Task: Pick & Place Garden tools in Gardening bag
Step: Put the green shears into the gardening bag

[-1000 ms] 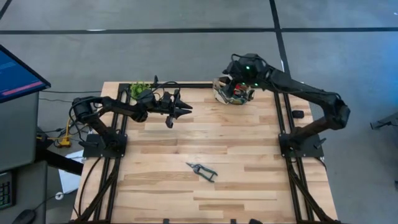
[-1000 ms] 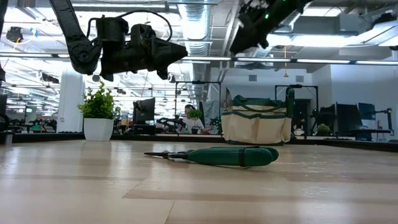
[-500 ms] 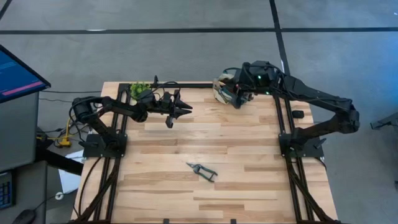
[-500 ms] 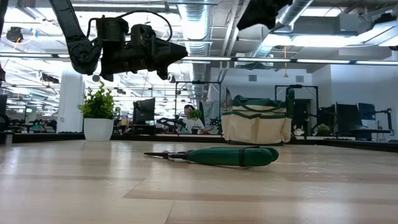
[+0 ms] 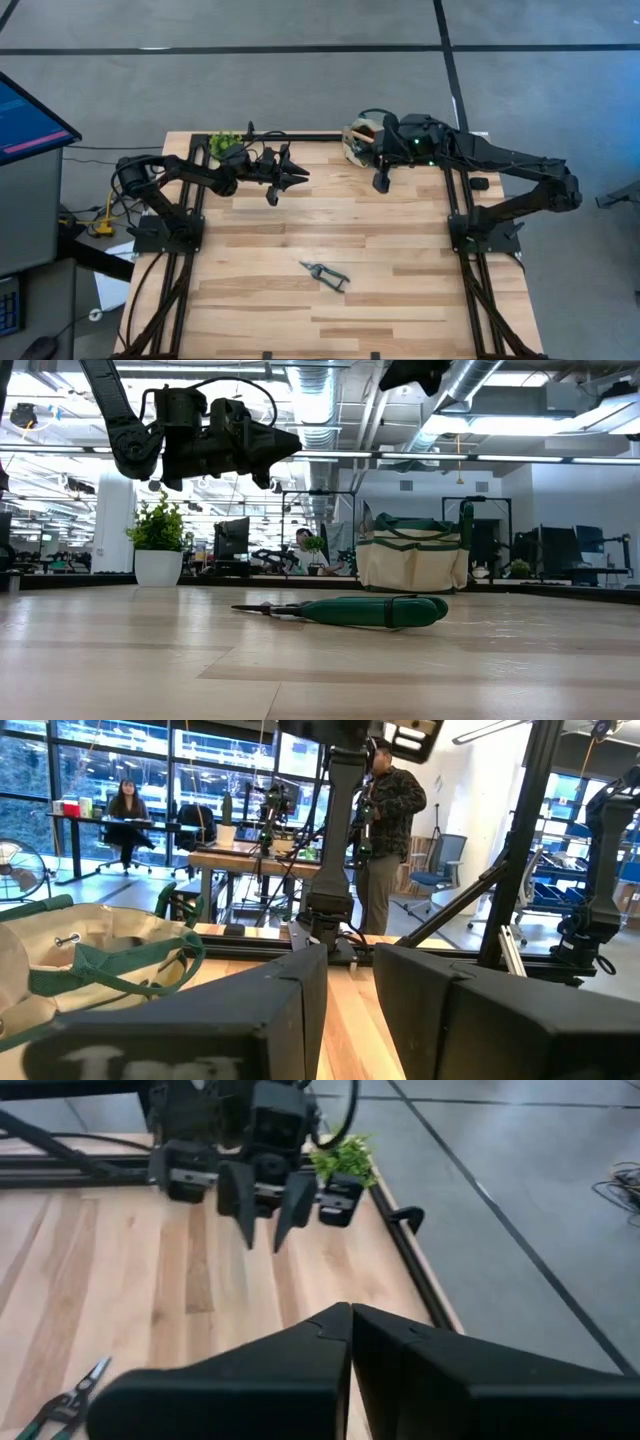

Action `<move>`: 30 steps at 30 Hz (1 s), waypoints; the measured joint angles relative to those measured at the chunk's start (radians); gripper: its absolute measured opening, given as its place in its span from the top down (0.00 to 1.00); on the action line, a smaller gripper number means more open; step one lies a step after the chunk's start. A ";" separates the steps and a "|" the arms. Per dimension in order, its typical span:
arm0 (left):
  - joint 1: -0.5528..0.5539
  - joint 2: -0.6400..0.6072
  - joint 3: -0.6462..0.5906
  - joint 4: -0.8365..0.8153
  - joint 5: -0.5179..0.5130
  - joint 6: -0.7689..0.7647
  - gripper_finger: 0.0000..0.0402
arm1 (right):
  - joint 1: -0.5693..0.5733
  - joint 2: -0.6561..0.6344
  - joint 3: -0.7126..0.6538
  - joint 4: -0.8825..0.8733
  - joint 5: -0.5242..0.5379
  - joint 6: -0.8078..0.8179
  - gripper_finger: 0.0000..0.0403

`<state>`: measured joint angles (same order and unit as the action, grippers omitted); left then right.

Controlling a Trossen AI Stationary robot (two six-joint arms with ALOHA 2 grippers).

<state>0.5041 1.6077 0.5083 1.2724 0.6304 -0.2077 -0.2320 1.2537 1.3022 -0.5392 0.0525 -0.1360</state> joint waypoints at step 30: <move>0.000 0.000 0.000 -0.001 0.009 -0.013 0.81 | 0.134 -0.051 -0.093 0.103 0.157 0.006 1.00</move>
<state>0.5041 1.6077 0.5083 1.2713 0.6389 -0.2211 -0.0985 1.2029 1.2090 -0.4363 0.2094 -0.1299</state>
